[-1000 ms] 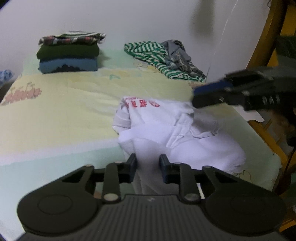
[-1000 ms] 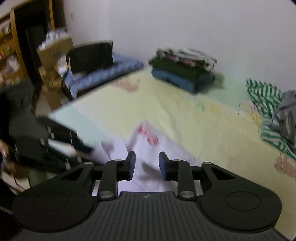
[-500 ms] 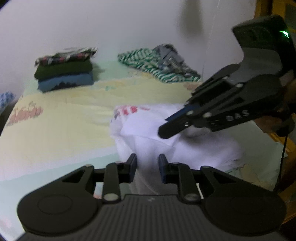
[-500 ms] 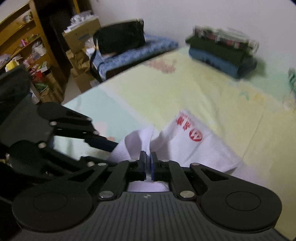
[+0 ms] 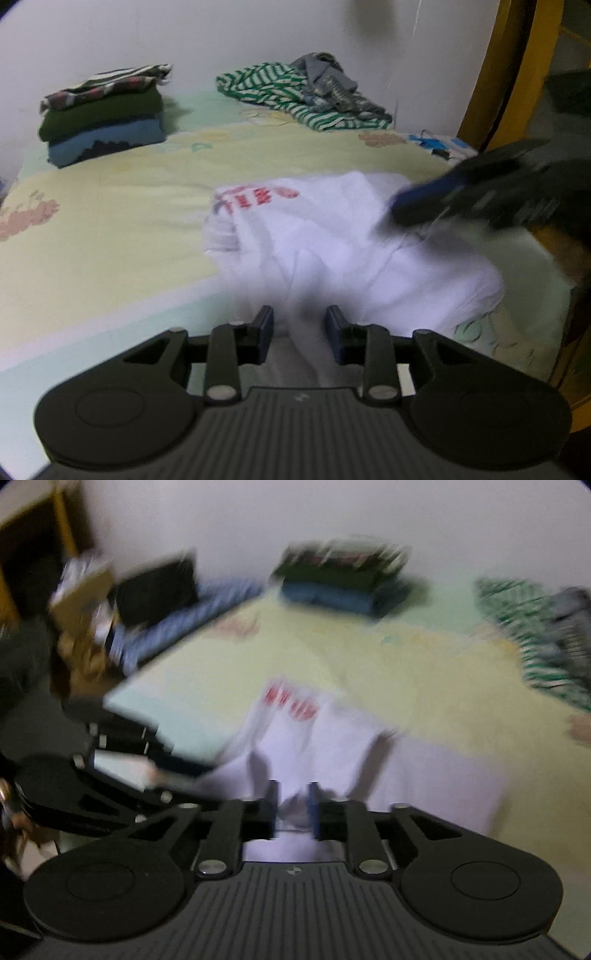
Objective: Fold clothes
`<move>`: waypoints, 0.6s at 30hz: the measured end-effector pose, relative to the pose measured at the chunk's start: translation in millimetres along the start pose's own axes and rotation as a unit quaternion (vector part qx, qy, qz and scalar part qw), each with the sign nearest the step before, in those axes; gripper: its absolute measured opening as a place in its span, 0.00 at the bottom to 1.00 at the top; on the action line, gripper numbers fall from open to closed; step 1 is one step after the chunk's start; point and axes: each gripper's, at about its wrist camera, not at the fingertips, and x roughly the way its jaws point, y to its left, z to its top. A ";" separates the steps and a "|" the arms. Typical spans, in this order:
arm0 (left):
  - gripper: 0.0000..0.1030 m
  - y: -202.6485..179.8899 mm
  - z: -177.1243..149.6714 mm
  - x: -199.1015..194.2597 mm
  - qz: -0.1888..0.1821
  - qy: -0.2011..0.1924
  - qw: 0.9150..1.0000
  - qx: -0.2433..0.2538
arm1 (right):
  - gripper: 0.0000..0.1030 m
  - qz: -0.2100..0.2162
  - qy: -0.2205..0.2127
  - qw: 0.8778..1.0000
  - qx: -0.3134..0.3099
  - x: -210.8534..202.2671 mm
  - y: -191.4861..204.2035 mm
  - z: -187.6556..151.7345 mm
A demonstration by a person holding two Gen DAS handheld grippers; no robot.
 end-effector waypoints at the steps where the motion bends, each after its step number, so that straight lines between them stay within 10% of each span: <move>1: 0.31 1.1 -1.2 -2.4 0.005 0.001 1.000 0.001 | 0.27 -0.018 -0.013 1.000 0.010 -11.8 -4.7 -2.9; 7: 0.37 -1.8 6.9 -30.8 0.009 -0.041 0.999 -0.004 | 0.26 -0.105 -0.015 0.993 0.048 -48.8 -19.5 -36.6; 13: 0.40 -24.4 42.9 -7.0 0.011 -0.073 0.997 0.037 | 0.26 -0.093 -0.034 0.990 0.100 -41.8 -15.1 -55.5; 18: 0.42 -7.0 59.1 49.5 0.062 -0.021 0.998 0.012 | 0.26 -0.097 -0.038 0.986 0.131 -12.5 -17.7 -54.2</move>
